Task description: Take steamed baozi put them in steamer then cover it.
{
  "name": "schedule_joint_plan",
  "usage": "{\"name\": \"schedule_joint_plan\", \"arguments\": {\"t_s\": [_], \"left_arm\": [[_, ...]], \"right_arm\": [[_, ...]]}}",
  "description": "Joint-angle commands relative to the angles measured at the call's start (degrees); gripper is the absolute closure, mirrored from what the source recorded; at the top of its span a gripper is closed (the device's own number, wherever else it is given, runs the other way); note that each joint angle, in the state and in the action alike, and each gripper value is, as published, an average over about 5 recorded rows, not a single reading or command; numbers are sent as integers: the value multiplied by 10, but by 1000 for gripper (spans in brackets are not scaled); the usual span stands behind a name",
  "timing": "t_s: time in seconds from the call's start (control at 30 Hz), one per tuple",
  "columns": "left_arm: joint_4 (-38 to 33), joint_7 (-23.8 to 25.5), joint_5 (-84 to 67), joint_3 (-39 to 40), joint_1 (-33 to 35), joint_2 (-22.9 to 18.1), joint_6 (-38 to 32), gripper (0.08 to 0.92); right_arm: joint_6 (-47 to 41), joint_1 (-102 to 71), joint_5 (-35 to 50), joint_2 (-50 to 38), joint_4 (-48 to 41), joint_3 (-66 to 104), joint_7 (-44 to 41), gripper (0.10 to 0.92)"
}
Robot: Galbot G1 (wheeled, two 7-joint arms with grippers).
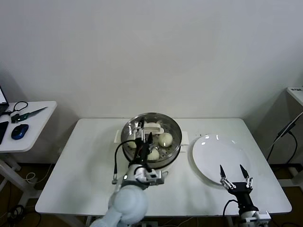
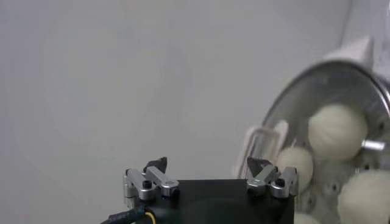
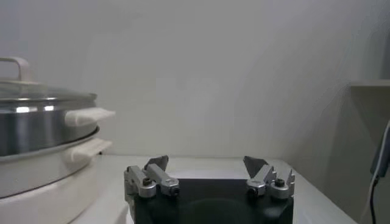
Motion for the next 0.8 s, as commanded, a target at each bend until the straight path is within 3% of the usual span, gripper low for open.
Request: {"name": "schedule_joint_plan", "arguments": {"t_s": [0.03, 0.17, 0.3, 0.4, 0.57, 0.8], "left_arm": [[-98, -92, -228, -80, 83, 17, -117, 178], [-114, -143, -452, -237, 130, 16, -207, 177], [-96, -136, -632, -391, 186, 23, -283, 177], [-58, -128, -729, -460, 235, 41, -341, 177], [-5, -134, -797, -470, 306, 57, -417, 177], [58, -124, -790, -424, 337, 34, -487, 177]], "right_arm": [[0, 11, 10, -6, 5, -12, 21, 203], [11, 17, 11, -7, -4, -18, 19, 203], [22, 22, 14, -9, -17, -21, 19, 203], [29, 25, 19, -10, -26, -24, 19, 203], [37, 30, 21, -11, -40, -26, 19, 203], [40, 27, 23, -10, -54, -29, 18, 203]]}}
